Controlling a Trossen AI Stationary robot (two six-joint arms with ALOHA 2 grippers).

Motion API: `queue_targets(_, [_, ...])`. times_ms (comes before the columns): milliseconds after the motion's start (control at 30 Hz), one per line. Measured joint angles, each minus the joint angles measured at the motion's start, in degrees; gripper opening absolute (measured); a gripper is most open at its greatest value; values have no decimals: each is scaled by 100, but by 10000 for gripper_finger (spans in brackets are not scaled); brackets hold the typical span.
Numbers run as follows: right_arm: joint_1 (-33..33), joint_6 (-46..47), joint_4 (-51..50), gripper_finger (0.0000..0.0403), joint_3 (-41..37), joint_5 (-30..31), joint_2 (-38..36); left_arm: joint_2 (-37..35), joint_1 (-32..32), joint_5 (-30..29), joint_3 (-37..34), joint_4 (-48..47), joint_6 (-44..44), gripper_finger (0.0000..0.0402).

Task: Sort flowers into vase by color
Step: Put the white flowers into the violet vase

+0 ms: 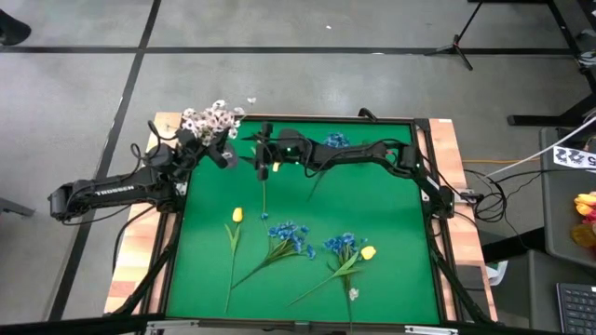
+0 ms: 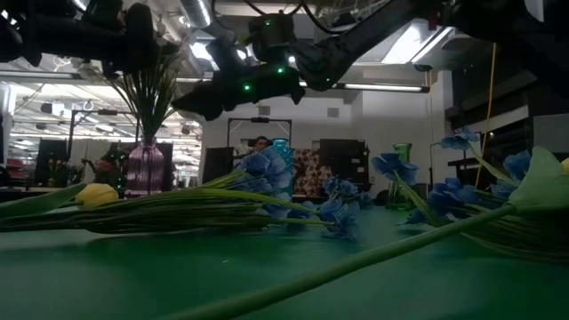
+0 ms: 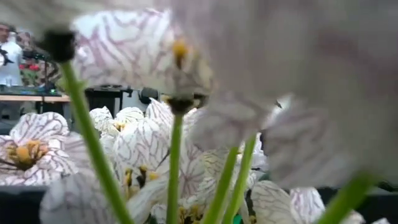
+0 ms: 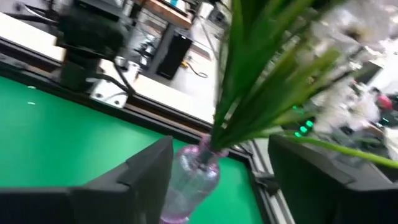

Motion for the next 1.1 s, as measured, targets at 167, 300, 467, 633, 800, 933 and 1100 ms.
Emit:
queue_targets(167, [0, 64, 101, 292, -2, 246, 14, 113, 0, 21, 0, 35, -157, 244])
queue_targets(300, [0, 302, 428, 293, 0, 277, 132, 270, 0, 56, 0, 385, -202, 244])
queue_targets(467, [0, 333, 324, 294, -2, 323, 201, 473, 0, 274, 0, 844, -236, 244])
queue_targets(633, [0, 656, 572, 294, -2, 323, 281, 663, 0, 280, 0, 918, -262, 244])
queue_targets(800, [0, 927, 812, 294, 2, 279, 457, 864, 0, 281, 1, 1102, -388, 244])
queue_targets(933, [4, 944, 874, 294, 2, 325, 474, 995, 1, 417, 1, 1336, -458, 244])
queue_targets(1100, [4, 944, 1453, 294, 2, 294, 474, 1133, 0, 562, 2, 1484, -566, 244])
